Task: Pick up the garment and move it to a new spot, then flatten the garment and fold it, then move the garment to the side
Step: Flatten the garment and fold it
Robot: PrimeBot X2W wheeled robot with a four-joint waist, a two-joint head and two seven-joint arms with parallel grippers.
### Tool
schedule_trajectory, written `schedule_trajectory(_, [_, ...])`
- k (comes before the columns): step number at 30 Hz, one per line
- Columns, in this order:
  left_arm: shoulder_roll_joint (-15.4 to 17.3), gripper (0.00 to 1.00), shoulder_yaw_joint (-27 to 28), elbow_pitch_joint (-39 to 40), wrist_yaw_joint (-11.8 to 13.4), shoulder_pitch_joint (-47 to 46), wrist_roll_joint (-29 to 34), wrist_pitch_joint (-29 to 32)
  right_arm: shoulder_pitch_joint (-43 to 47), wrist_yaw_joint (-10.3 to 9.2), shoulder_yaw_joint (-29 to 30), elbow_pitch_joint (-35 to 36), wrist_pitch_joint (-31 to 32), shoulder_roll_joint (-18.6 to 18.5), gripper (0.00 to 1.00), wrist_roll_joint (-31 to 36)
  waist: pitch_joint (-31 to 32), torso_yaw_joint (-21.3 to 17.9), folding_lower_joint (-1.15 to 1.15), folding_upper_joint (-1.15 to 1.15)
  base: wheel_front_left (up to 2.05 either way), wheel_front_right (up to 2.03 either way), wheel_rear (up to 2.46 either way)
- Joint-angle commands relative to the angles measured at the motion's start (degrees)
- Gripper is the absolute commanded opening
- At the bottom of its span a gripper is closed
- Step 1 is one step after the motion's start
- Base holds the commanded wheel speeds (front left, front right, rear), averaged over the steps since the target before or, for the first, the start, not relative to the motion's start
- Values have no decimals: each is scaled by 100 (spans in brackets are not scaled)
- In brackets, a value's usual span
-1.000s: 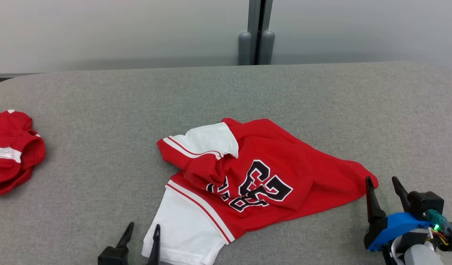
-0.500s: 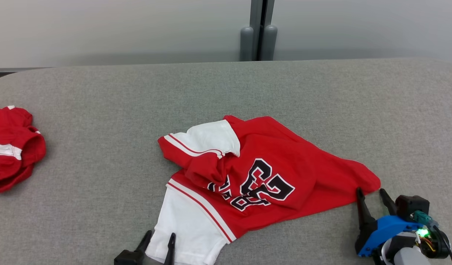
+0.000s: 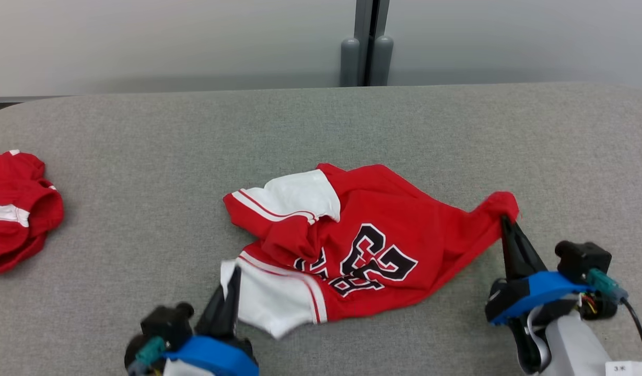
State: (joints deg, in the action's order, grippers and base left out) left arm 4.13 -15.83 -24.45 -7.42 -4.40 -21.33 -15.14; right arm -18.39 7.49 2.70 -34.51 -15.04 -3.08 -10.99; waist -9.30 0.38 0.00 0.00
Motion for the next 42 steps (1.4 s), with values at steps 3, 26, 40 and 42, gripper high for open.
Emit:
schedule_trajectory(3, [246, 0, -61, 440, -7, -500, -168, -3, -346, 2, -264, 336, -21, -10, 0, -305, -74, -15, 0, 0, 0, 0, 0])
schedule_trajectory(26, [1419, 0, -826, -1587, -8, -8447, -1645, 821, -7417, 2, -1108, -2183, 197, -538, 0, -2053, -1642, -164, 0, 0, 0, 0, 0])
schedule_trajectory(40, [1207, 0, -1960, -2440, -7, -8746, -2236, 89, -7410, 2, -1844, -2983, 3, -655, 0, -2066, -1737, -13, 0, 0, 0, 0, 0])
schedule_trajectory(42, [1266, 0, -1991, -2403, -7, -8341, -2344, 27, -7029, 2, -1845, -2902, -18, -589, 0, -2269, -1664, -41, 0, 0, 0, 0, 0])
